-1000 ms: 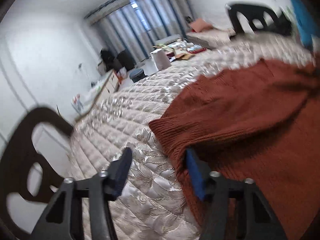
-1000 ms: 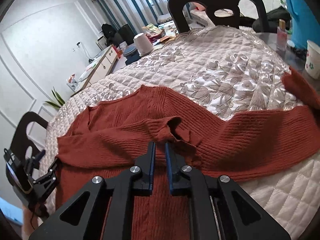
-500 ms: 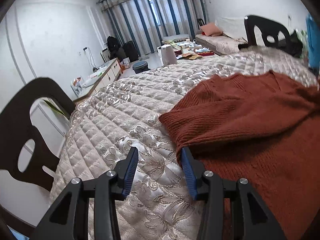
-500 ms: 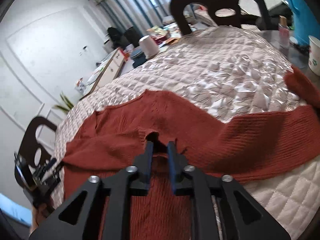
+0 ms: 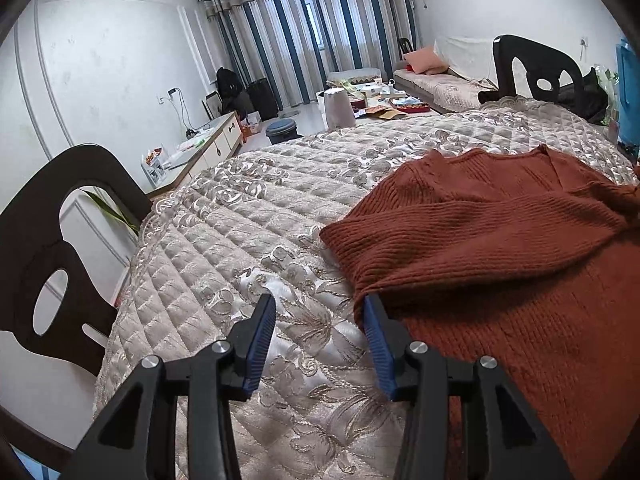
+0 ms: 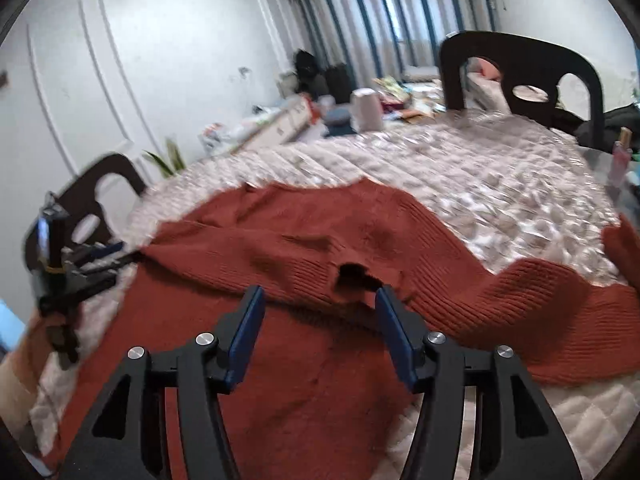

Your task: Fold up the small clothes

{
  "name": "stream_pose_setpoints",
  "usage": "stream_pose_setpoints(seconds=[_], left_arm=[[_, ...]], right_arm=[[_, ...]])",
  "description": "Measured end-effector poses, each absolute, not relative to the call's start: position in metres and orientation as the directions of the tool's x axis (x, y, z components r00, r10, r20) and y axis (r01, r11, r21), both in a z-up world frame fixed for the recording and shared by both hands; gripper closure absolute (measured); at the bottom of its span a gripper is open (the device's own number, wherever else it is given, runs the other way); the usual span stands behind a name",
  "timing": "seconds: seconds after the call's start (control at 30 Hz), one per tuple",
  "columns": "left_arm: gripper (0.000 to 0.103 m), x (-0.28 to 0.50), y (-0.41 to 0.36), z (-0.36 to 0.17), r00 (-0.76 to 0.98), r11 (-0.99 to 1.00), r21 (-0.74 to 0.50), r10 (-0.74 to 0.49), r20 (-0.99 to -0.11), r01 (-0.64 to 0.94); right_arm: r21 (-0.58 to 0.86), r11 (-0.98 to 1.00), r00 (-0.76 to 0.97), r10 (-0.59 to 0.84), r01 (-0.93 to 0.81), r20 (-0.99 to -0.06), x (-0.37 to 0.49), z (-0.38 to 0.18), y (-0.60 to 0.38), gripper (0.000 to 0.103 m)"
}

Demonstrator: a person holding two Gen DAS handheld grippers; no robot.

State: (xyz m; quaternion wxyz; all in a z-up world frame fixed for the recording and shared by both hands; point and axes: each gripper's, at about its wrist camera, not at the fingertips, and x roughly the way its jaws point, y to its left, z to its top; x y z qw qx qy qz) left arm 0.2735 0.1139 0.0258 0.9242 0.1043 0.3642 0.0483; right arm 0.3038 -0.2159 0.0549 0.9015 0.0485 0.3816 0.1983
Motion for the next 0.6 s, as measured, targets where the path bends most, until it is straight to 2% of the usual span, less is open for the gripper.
stream_pose_setpoints(seconds=[0.07, 0.17, 0.2, 0.23, 0.27, 0.3, 0.37, 0.43, 0.5, 0.57, 0.6], left_arm=[[0.054, 0.274, 0.117, 0.026, 0.727, 0.976, 0.218, 0.162, -0.668, -0.017], [0.054, 0.273, 0.119, 0.026, 0.727, 0.978, 0.207, 0.156, -0.669, -0.020], [0.054, 0.273, 0.120, 0.026, 0.726, 0.979, 0.201, 0.153, -0.671, -0.020], [0.054, 0.272, 0.121, 0.026, 0.726, 0.980, 0.197, 0.150, -0.672, -0.020], [0.054, 0.272, 0.121, 0.026, 0.726, 0.981, 0.195, 0.148, -0.672, -0.020], [0.054, 0.273, 0.121, 0.026, 0.724, 0.981, 0.195, 0.148, -0.673, -0.020], [0.054, 0.274, 0.123, 0.026, 0.722, 0.974, 0.221, 0.184, -0.666, -0.044], [0.054, 0.275, 0.130, 0.026, 0.720, 0.976, 0.211, 0.190, -0.668, -0.062], [0.054, 0.276, 0.142, 0.026, 0.714, 0.984, 0.160, 0.165, -0.680, -0.075], [0.054, 0.275, 0.146, 0.026, 0.706, 0.980, 0.175, 0.189, -0.682, -0.094], [0.054, 0.274, 0.146, 0.025, 0.706, 0.977, 0.188, 0.201, -0.679, -0.098]], right_arm=[[0.168, 0.946, 0.635, 0.313, -0.279, -0.706, 0.313, 0.050, -0.209, 0.045], [0.161, 0.956, 0.595, 0.280, -0.247, -0.753, 0.328, 0.041, -0.205, 0.045], [0.136, 0.965, 0.598, 0.248, -0.226, -0.762, 0.332, 0.039, -0.204, 0.049], [0.127, 0.967, 0.605, 0.238, -0.221, -0.760, 0.330, 0.040, -0.205, 0.072], [0.116, 0.972, 0.611, 0.220, -0.206, -0.761, 0.332, 0.040, -0.206, 0.084], [0.120, 0.975, 0.609, 0.210, -0.184, -0.765, 0.333, 0.041, -0.210, 0.094], [0.204, 0.965, 0.592, 0.261, -0.163, -0.762, 0.334, 0.045, -0.219, 0.101], [0.302, 0.942, 0.581, 0.330, -0.148, -0.744, 0.333, 0.050, -0.229, 0.101], [0.318, 0.940, 0.584, 0.328, -0.123, -0.743, 0.331, 0.060, -0.233, 0.101], [0.365, 0.924, 0.558, 0.363, -0.113, -0.746, 0.334, 0.064, -0.236, 0.101], [0.355, 0.932, 0.527, 0.338, -0.072, -0.780, 0.340, 0.061, -0.237, 0.101]])
